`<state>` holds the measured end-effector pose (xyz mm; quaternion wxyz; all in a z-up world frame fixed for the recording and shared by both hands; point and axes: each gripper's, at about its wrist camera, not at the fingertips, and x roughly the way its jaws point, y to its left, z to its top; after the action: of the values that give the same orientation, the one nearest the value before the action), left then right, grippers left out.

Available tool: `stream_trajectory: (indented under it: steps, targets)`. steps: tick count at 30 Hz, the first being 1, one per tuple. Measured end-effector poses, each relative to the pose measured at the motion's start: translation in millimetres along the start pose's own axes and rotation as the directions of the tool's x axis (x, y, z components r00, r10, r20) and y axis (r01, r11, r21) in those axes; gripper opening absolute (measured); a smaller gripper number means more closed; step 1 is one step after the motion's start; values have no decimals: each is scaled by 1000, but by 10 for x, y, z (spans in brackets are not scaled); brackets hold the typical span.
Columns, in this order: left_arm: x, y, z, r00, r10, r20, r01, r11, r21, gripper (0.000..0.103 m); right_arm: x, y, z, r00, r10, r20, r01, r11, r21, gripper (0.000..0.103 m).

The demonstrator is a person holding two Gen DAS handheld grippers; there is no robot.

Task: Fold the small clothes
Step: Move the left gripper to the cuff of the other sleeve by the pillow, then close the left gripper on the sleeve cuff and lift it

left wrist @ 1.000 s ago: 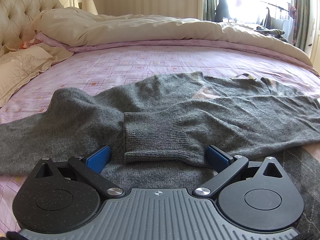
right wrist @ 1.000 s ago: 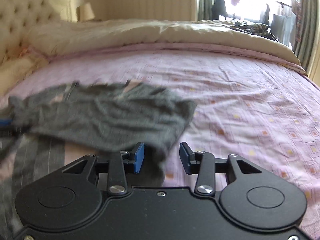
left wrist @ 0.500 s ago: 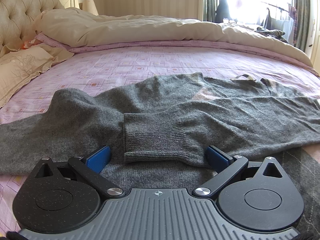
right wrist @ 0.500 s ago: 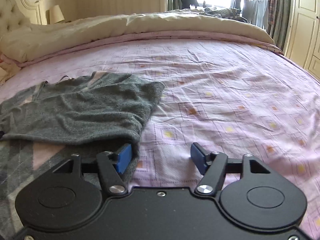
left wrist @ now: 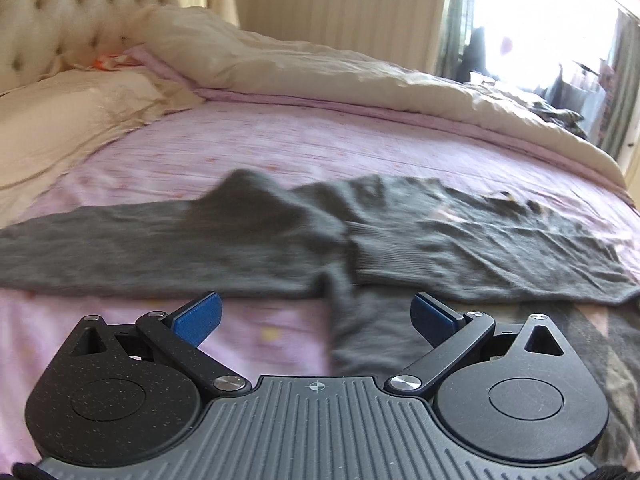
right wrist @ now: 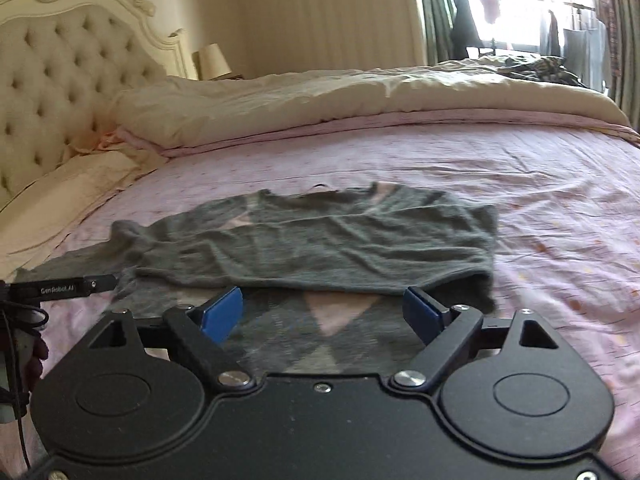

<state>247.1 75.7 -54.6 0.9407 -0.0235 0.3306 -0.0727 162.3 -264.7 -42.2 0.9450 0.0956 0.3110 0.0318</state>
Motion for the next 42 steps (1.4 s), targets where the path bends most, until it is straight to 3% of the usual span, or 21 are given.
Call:
stream_trajectory:
  steps: [8,18,21,28,33,35,37,38,39,40,42]
  targets:
    - [-230,1121,72,990,141,3,-139,975,-174,102,231,789,-442,995,102,1,-102,991,-88,88]
    - [-83,2245,61,969,240,-55,-242,882,-405,102,380,1064,-747,995,102,9,-99,977,-188,88]
    - [25,2432,47,967,245,-74,-252,864,-437,102,440,1066,-808,996,91,-11,-92,977,-190,88]
    - [195,2623,143,962,273,-27,-256,857,-448,101,500,1050,-816,995,96,-36,-101,979,-178,93]
    - [252,2753,168,971,239,25,-191,833,-520,101,518,1106,-832,996,81,-43,-88,973,-212,96]
    - [243,2811,164,974,219,51,-155,817,-555,92,517,1087,-831,995,89,-42,-95,975,-202,96]
    - [247,2880,159,974,222,48,-151,789,-596,55,521,1081,-831,995,92,-42,-99,975,-197,96]
    - [234,2907,150,971,237,41,-162,771,-616,46,521,1079,-831,995,93,-42,-99,975,-197,96]
    - [229,2938,143,970,240,38,-163,757,-633,19,521,1079,-830,995,92,-43,-99,975,-197,96]
    - [219,2968,133,972,231,31,-156,745,-649,5,521,1079,-830,995,93,-42,-99,975,-197,96]
    - [147,2977,131,972,230,40,-145,729,-669,5,520,1080,-829,995,92,-42,-99,975,-197,96]
